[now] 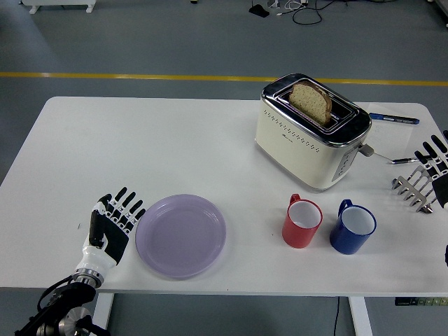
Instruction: Push plate across desktop,pick up the break from the machine,place the break in the plate
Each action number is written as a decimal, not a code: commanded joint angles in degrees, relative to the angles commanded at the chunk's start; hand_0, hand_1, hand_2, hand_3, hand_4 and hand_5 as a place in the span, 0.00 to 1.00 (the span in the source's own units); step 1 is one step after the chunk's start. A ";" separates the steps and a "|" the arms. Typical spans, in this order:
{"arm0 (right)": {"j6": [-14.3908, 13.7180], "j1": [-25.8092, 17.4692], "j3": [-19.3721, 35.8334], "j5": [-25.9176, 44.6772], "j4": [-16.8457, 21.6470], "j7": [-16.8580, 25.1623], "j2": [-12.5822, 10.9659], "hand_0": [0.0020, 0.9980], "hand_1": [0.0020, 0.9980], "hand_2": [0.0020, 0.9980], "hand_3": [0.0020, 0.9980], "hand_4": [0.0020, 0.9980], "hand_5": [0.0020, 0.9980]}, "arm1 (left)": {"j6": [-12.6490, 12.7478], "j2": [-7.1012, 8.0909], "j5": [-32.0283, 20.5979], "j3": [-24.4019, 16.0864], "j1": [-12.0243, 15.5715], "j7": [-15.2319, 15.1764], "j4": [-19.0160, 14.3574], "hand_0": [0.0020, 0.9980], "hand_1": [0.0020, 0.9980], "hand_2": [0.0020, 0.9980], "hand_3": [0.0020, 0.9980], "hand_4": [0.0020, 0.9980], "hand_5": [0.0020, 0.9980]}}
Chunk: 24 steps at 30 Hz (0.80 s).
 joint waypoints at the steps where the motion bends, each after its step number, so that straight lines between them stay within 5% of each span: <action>1: 0.00 0.01 -0.01 0.00 0.00 0.00 0.01 0.67 0.64 0.64 0.64 0.45 0.56 | -0.04 -0.01 -0.08 0.08 -0.07 0.02 0.02 0.86 0.87 0.93 0.94 0.51 1.00; 24: -0.01 -0.23 -0.51 0.03 -0.09 0.05 0.18 0.67 0.64 0.64 0.64 0.45 0.57 | -5.13 -0.46 -5.05 3.97 -3.01 2.44 3.51 0.84 0.86 0.91 0.91 0.51 1.00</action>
